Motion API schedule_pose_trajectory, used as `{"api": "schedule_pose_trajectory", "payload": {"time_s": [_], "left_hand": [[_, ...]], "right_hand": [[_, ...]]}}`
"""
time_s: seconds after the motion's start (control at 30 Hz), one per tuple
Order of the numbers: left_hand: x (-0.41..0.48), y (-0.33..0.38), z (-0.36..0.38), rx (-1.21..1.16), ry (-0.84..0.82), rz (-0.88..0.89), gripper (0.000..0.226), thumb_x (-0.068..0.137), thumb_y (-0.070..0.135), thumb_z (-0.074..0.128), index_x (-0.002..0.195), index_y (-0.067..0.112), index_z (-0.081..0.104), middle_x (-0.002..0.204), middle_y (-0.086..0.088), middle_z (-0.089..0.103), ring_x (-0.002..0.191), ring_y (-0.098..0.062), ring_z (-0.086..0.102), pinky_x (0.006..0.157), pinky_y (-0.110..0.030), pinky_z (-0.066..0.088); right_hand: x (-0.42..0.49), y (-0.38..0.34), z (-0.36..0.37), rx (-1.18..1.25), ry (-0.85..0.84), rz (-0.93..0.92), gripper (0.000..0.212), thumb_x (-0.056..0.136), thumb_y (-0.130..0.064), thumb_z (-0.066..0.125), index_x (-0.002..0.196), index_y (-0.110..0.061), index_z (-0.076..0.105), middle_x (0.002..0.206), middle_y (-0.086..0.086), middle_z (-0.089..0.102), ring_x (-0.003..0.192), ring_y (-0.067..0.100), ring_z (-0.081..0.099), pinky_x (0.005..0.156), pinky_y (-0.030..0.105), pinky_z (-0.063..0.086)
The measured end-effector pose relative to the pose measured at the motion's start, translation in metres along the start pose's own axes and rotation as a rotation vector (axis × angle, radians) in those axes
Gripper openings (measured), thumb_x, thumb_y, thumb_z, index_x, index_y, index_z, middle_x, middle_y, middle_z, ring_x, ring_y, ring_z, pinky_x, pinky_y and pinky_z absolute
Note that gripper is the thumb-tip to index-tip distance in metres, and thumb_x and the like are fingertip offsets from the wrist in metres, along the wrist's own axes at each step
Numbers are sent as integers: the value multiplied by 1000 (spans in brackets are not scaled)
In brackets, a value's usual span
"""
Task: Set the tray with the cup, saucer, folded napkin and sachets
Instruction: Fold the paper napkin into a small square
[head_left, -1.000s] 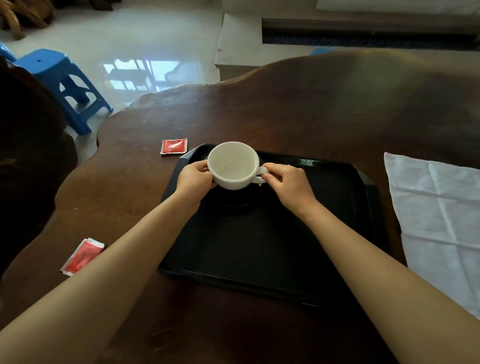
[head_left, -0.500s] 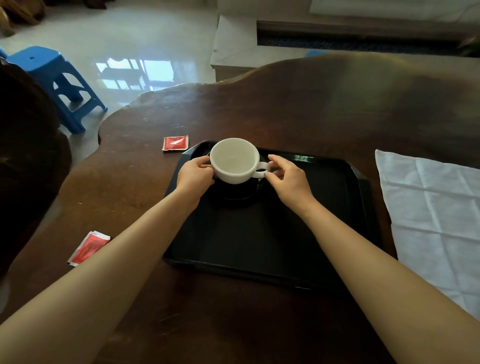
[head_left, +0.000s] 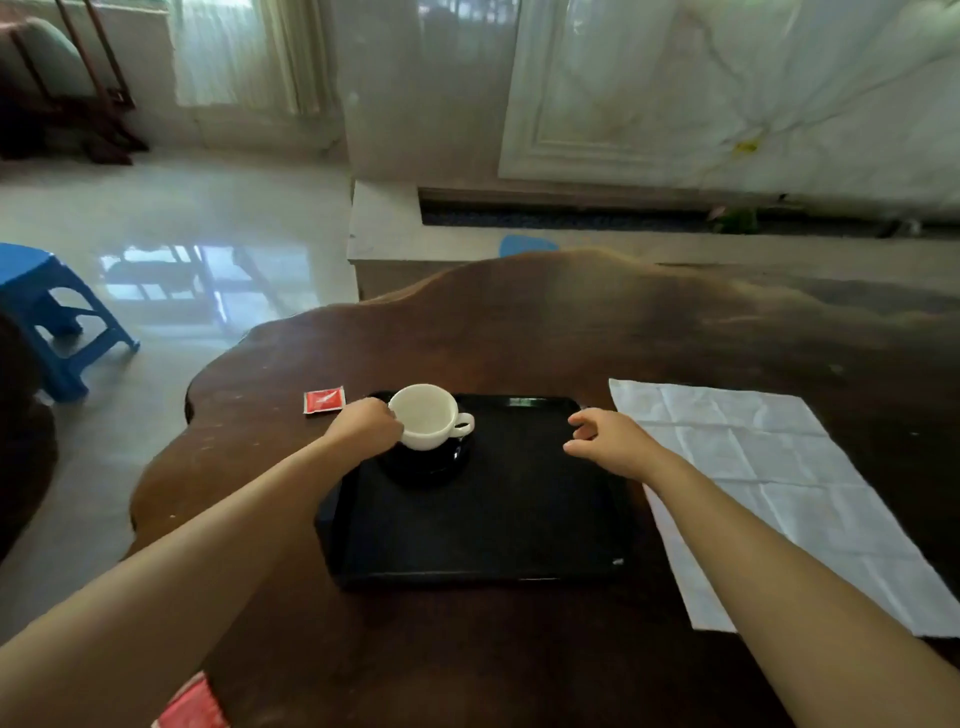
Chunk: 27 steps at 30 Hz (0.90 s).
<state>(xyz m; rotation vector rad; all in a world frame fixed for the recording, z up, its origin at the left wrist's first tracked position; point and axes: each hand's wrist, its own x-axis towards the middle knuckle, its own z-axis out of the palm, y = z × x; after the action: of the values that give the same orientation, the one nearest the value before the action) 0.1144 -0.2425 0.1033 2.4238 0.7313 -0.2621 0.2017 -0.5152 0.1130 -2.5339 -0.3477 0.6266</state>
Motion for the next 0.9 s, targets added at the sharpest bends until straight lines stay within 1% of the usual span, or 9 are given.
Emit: {"api": "schedule_pose_trajectory", "payload": {"time_s": [0.1, 0.2, 0.3, 0.37, 0.43, 0.53, 0.67, 0.8, 0.9], "left_hand": [[-32, 35, -2, 33, -105, 109, 32, 90, 15, 48, 118, 4, 61, 120, -17, 62, 111, -32, 58, 89, -35, 47], [-62, 70, 9, 82, -177, 262, 33, 91, 21, 48, 118, 8, 62, 122, -11, 62, 112, -27, 56, 91, -32, 44], [-88, 106, 24, 83, -263, 379, 29, 91, 21, 49, 116, 12, 62, 100, -3, 59, 97, -20, 53, 85, -30, 41], [-99, 130, 40, 72, -295, 443, 13, 91, 21, 50, 100, 20, 59, 79, 7, 51, 87, -15, 49, 79, -28, 42], [-107, 157, 62, 95, -307, 509, 2, 91, 23, 50, 92, 22, 51, 76, 8, 48, 78, -14, 50, 71, -24, 42], [-110, 183, 95, 127, -361, 573, 15, 91, 24, 48, 94, 15, 59, 91, 2, 57, 82, -14, 55, 69, -23, 43], [-106, 221, 165, 145, -408, 540, 41, 89, 27, 50, 128, 15, 53, 137, -2, 49, 123, -21, 47, 92, -26, 38], [-98, 249, 240, 198, -458, 498, 46, 92, 29, 49, 135, 15, 44, 142, -8, 45, 126, -24, 45, 97, -30, 40], [-98, 256, 291, 195, -462, 474, 48, 93, 26, 47, 138, 15, 38, 144, -9, 42, 127, -26, 44, 98, -34, 41]], "right_hand": [[-48, 9, -20, -30, 23, 47, 54, 88, -27, 61, 136, -13, 42, 133, 11, 52, 117, 24, 53, 94, 33, 45], [-92, 25, -36, -70, 43, 95, 52, 89, -28, 60, 135, -13, 43, 133, 11, 52, 116, 23, 53, 91, 31, 46], [-127, 49, -55, -87, 48, 137, 50, 89, -31, 58, 134, -15, 43, 133, 10, 51, 116, 23, 53, 89, 29, 44], [-141, 70, -67, -99, 65, 167, 49, 90, -32, 57, 134, -15, 44, 133, 9, 51, 117, 23, 52, 93, 31, 44], [-151, 101, -80, -78, 86, 202, 49, 90, -33, 57, 133, -15, 45, 132, 9, 52, 117, 23, 52, 96, 33, 43], [-153, 142, -87, -47, 65, 250, 50, 89, -35, 57, 133, -15, 45, 131, 9, 52, 116, 22, 52, 94, 32, 42], [-142, 214, -90, -52, 15, 287, 51, 90, -33, 55, 135, -12, 43, 133, 10, 51, 117, 23, 51, 91, 29, 40], [-117, 283, -80, -74, -67, 304, 50, 91, -28, 52, 137, -11, 40, 136, 12, 47, 116, 25, 51, 85, 27, 40], [-96, 322, -63, -169, -99, 300, 50, 90, -28, 47, 137, -12, 39, 136, 13, 47, 120, 30, 46, 89, 34, 42]]}}
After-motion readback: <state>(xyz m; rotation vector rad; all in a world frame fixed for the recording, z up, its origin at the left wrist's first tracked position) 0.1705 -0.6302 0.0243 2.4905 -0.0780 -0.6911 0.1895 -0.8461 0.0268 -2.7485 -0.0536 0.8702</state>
